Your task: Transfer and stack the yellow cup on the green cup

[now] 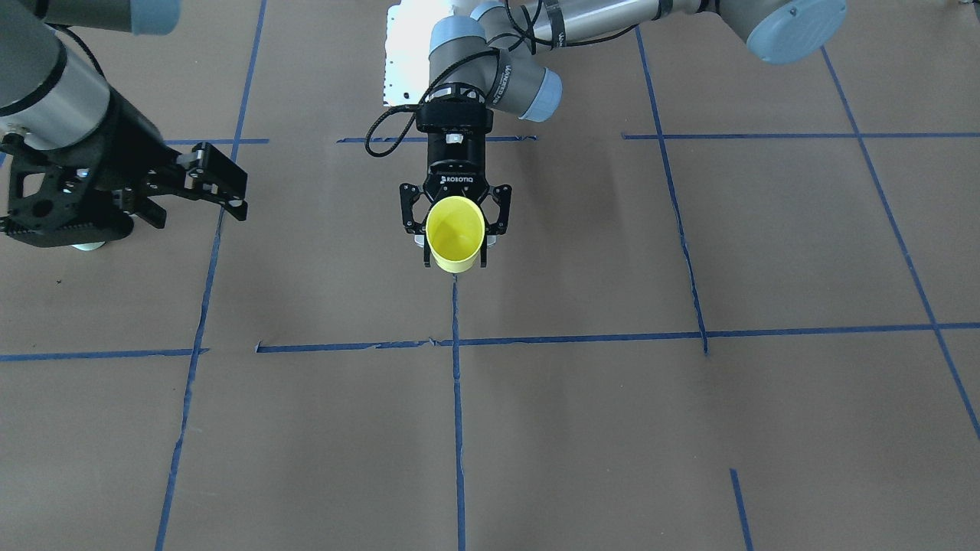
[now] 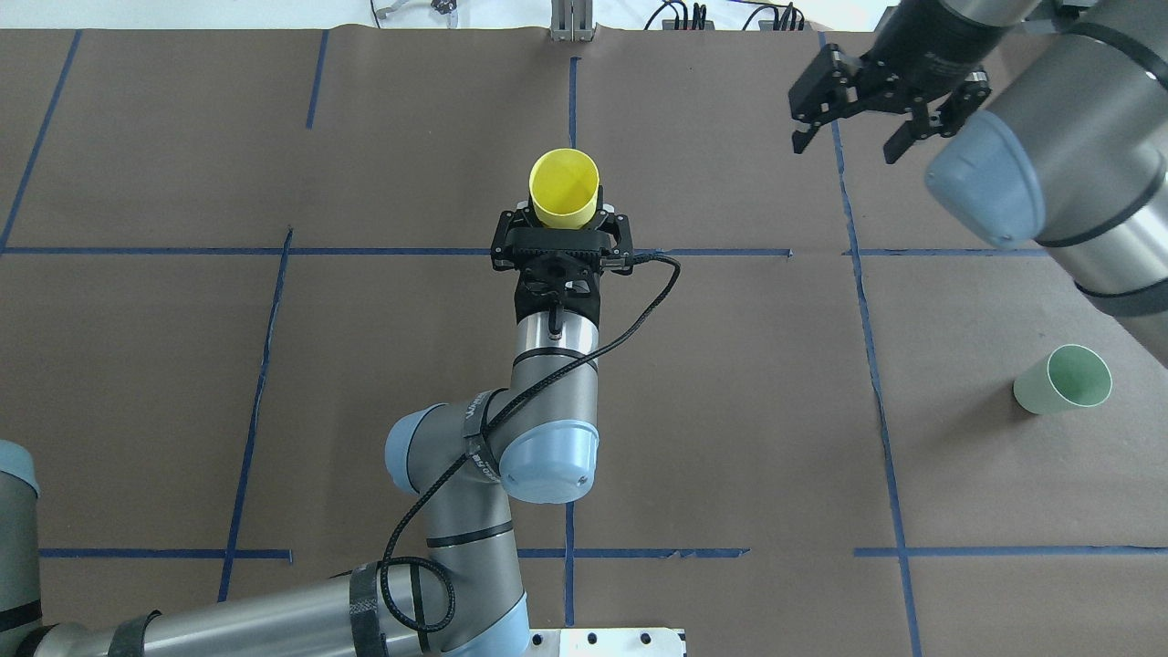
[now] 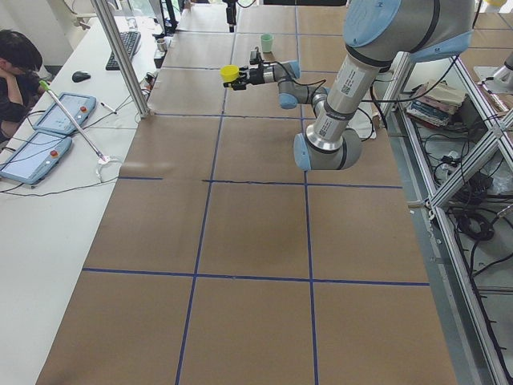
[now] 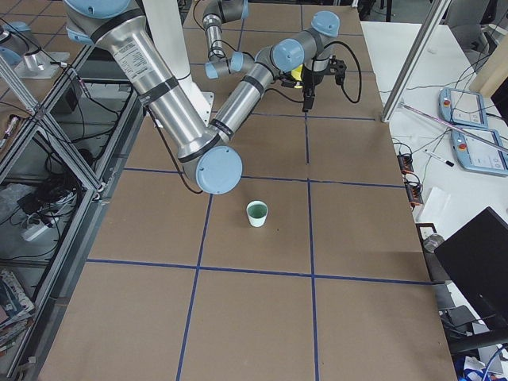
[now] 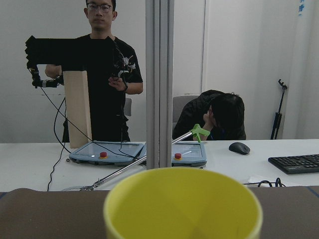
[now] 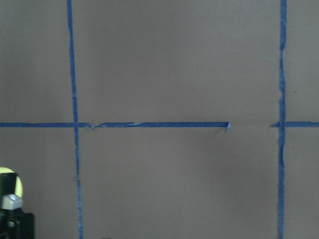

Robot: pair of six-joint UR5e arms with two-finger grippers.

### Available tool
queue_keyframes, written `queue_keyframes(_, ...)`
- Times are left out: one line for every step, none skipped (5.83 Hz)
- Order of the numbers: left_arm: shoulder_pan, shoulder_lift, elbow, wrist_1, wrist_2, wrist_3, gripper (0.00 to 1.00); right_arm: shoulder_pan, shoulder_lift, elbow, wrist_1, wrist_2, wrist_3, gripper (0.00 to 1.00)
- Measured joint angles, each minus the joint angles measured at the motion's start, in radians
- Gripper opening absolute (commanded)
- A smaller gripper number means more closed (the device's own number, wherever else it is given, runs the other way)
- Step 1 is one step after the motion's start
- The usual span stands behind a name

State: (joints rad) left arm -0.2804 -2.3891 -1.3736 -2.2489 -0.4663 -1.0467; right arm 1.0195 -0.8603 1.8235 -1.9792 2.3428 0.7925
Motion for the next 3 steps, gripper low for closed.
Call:
queue_keyframes(0.004,0.000,0.000,0.000,0.000,0.001,0.34,-0.036,0.132,-0.115,-0.012,-0.014,0.047,1.00)
queue_keyframes(0.005,-0.001,0.000,0.000,0.000,0.002,0.34,-0.068,0.241,-0.227,-0.017,-0.025,0.069,0.99)
queue_keyframes(0.006,-0.001,-0.001,0.000,-0.001,0.003,0.34,-0.101,0.289,-0.278,-0.019,-0.036,0.082,0.99)
